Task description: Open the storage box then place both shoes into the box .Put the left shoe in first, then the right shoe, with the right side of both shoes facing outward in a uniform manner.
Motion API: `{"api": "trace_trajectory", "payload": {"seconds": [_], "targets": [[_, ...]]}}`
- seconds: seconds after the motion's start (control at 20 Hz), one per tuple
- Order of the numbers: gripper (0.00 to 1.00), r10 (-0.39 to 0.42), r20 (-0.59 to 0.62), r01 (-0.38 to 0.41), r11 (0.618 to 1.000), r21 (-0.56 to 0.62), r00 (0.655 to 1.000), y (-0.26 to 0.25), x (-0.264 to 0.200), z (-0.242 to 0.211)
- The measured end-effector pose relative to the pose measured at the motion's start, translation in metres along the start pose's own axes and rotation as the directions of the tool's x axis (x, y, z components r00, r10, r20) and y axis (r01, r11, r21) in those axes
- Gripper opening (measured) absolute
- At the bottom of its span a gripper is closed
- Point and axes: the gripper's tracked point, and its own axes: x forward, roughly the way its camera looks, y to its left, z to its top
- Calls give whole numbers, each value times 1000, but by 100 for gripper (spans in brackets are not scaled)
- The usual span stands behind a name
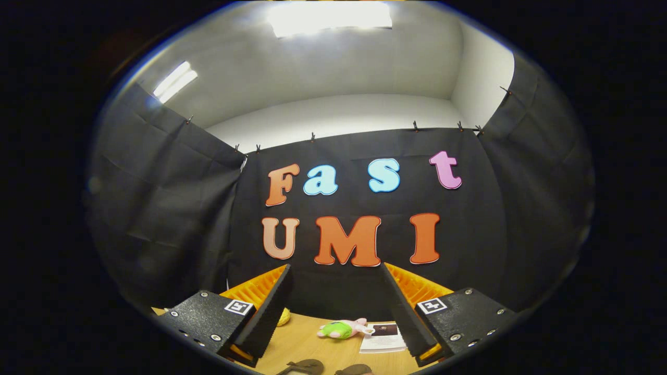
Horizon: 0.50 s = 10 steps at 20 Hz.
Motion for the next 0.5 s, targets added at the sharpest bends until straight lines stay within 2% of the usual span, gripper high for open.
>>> {"api": "trace_trajectory", "payload": {"seconds": [0.15, 0.3, 0.5], "targets": [[98, 41, -45, -38, 997, 63, 998, 14, 5, -16], [98, 118, -100, -103, 985, 142, 988, 37, 9, -40], [98, 231, -219, -179, 956, 230, 948, 72, 9, -86]]}}
